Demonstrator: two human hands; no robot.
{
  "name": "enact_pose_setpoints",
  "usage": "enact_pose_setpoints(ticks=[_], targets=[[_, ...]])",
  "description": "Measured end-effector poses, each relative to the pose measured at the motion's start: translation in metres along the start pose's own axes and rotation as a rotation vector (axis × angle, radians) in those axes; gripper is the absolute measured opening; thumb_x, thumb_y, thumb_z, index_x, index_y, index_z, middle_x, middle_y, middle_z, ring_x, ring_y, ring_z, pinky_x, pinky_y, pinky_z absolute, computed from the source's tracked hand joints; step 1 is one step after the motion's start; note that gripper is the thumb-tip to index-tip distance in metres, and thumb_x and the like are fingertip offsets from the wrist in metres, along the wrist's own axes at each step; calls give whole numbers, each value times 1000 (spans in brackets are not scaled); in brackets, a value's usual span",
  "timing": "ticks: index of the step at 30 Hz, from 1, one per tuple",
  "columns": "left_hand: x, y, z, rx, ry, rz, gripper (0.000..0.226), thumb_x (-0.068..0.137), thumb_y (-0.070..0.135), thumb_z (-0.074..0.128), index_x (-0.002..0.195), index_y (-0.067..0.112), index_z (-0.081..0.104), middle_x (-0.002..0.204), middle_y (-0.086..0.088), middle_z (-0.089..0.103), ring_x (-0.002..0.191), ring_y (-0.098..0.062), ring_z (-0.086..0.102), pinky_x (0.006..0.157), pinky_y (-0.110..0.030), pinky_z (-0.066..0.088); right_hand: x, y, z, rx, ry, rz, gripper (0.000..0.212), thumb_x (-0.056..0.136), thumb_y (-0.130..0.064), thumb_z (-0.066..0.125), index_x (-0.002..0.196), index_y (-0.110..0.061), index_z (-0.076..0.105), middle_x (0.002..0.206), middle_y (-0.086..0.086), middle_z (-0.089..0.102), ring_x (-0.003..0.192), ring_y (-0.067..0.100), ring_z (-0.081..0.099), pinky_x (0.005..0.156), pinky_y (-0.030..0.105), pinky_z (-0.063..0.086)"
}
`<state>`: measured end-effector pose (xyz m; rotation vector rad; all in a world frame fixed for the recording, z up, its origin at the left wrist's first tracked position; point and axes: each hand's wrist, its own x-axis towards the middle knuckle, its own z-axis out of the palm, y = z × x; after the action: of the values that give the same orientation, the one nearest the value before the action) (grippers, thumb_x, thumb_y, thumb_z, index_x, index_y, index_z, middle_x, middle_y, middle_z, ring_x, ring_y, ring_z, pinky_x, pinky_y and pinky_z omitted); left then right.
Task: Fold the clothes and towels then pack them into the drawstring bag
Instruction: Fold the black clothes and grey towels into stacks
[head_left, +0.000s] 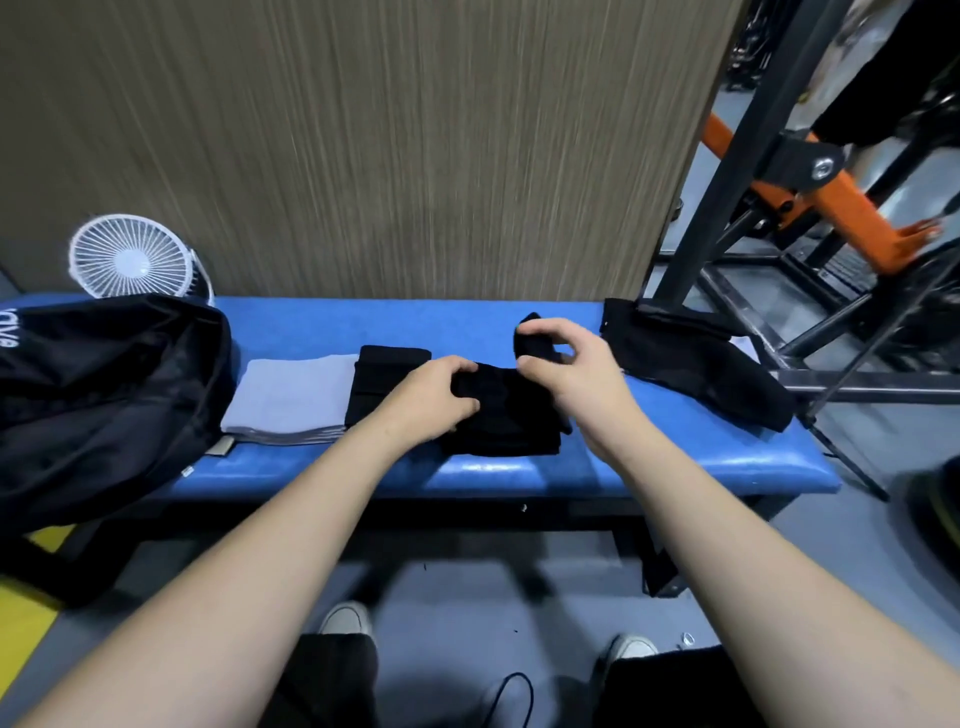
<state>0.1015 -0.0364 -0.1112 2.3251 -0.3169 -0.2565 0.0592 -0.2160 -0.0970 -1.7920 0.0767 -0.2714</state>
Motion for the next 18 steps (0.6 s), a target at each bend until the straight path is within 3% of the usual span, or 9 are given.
enact_pose_setpoints(ticks=[2,5,8,11,14,18], targets=[[1,-1,-1,-96,18,-11,51,89,12,67,137,20,54,99,9,60,58,-12,64,60,-25,53,0,2,16,-169,-59,-22,35,82,-11,72,114,-25,68,122,-1,56,104,17,61,94,30,50],[-3,-1,-2,-195,19,-18,48,88,3,62,134,17,53,108,2,61,59,-11,62,53,-17,48,-1,5,35,-332,-170,-44,45,82,-12,72,125,-24,61,125,3,54,109,13,55,103,30,43],[-6,0,-3,-253,12,-41,58,91,1,51,144,22,41,103,8,61,59,-13,63,67,-26,56,-3,2,40,-289,-278,32,57,87,-18,68,140,-26,48,129,0,56,101,9,55,101,30,45],[-8,-2,-6,-283,9,-41,73,92,-1,41,151,38,26,105,9,62,60,-15,67,82,-31,57,-5,1,37,-167,-356,126,67,89,-26,69,148,-30,38,136,-6,52,109,12,57,93,26,44],[-12,-2,-7,-253,16,-9,67,90,-3,43,141,40,42,102,6,60,56,-13,65,65,-20,52,-4,5,35,-121,-306,113,66,88,-18,70,147,-26,40,137,-3,51,84,12,59,81,26,47],[-15,1,-4,-250,21,13,66,87,-5,49,137,37,46,93,4,59,50,-9,62,55,-13,46,-3,10,30,-73,-243,118,55,86,-7,70,136,-21,50,120,2,64,69,10,59,88,35,52]])
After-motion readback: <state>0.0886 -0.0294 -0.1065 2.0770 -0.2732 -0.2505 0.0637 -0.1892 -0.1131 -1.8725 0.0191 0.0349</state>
